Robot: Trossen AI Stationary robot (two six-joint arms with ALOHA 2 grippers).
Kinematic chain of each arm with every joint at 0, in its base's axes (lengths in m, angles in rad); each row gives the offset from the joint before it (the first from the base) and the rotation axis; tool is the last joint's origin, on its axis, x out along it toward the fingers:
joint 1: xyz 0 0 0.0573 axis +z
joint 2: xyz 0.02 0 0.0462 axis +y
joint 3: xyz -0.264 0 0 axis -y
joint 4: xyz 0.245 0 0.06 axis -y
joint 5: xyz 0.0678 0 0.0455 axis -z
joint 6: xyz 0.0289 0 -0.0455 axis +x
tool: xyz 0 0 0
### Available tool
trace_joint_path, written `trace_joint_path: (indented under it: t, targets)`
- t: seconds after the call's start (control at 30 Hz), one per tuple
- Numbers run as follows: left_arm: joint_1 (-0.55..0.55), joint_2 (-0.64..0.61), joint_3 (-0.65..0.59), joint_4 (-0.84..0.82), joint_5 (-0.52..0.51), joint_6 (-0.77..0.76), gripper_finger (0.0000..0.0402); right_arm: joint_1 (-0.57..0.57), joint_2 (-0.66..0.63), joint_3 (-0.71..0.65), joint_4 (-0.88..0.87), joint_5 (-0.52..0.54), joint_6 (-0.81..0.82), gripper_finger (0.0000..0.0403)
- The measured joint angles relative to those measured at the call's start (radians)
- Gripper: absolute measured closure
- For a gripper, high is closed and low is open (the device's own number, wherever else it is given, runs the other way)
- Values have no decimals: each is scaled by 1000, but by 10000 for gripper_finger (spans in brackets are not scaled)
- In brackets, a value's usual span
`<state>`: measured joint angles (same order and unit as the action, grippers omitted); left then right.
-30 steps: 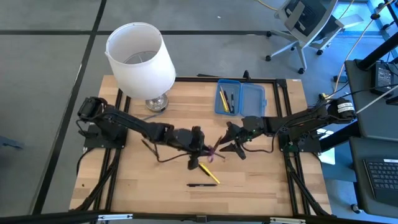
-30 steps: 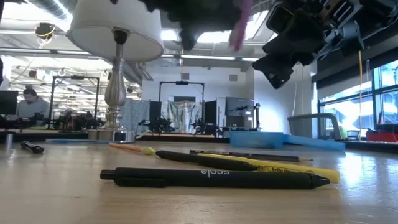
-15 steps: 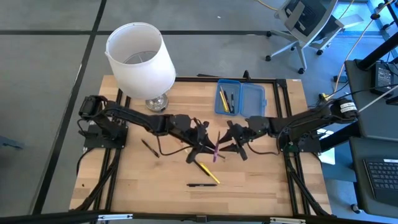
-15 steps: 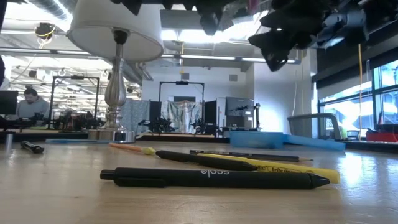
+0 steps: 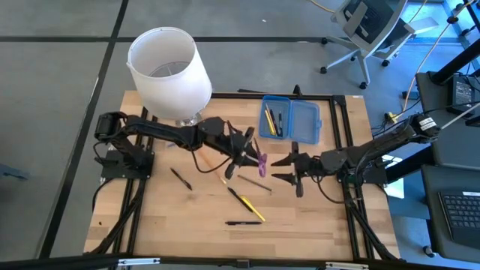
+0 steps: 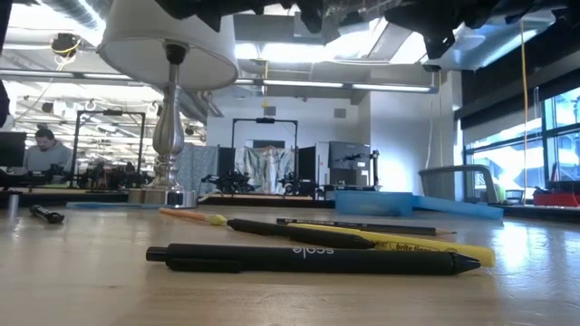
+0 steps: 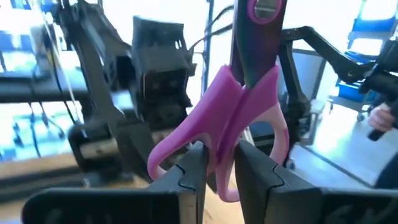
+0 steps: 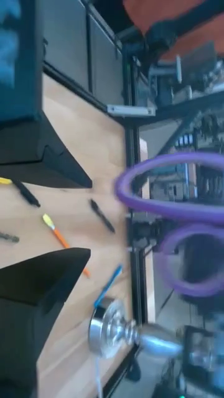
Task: Pick & place school supplies into a supply box
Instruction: Put the purple scissors into the blue supply box
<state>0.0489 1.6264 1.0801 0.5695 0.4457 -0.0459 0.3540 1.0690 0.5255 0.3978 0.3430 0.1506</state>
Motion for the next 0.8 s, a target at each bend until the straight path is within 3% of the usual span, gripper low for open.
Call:
trace_joint_path:
  t: [0.23,0.5,0.63,0.8]
  targets:
    - [21,0,0,54,121,27,348,1,2,0,54,4,104,233]
    - [21,1,0,68,128,158,348,0,2,0,142,9,166,233]
    - [11,1,0,71,104,236,348,-5,2,0,162,26,279,233]
    - [9,1,0,115,100,253,348,-31,2,0,161,-30,465,233]
